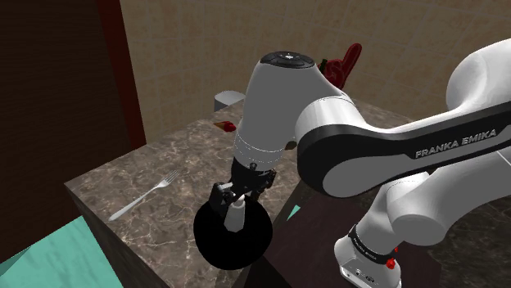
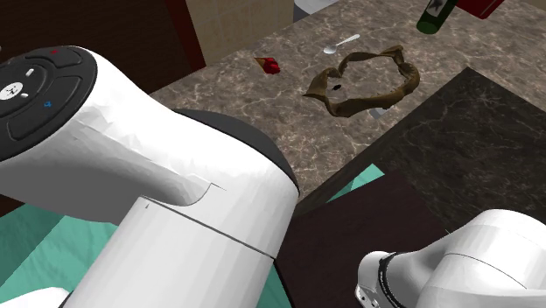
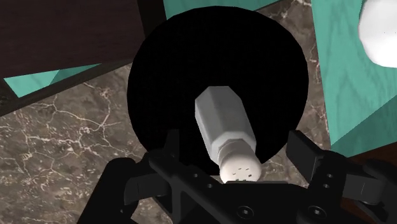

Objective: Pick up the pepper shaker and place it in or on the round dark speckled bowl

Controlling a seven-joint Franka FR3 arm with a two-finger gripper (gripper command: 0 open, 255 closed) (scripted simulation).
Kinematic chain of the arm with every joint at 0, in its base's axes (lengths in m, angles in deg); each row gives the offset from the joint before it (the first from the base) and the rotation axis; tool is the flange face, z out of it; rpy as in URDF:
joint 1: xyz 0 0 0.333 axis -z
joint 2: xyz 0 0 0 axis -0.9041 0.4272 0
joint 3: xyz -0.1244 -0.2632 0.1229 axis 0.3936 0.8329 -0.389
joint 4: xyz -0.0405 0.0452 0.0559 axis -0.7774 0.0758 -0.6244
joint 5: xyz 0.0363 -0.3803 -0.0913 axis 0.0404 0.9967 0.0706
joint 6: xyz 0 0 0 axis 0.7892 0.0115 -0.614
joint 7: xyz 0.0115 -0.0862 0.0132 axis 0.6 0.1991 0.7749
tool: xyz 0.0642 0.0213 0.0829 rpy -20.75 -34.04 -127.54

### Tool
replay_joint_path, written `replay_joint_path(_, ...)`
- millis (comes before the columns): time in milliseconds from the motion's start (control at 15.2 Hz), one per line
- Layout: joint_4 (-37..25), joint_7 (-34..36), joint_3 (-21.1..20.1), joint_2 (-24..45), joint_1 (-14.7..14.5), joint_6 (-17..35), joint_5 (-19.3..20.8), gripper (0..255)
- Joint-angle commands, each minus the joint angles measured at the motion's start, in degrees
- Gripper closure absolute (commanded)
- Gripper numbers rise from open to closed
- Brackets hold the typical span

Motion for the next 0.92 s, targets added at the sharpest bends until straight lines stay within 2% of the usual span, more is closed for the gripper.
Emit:
replay_joint_path(0,0.00,0.00,0.00,0.00,0.00,0.00,0.00,0)
replay_joint_path(66,0.00,0.00,0.00,0.00,0.00,0.00,0.00,0)
replay_joint_path(330,-5.11,-0.47,1.83,-2.84,-0.33,-7.86,-0.07,0)
replay_joint_path(858,-5.11,-0.47,1.83,-2.84,-0.33,-7.86,-0.07,0)
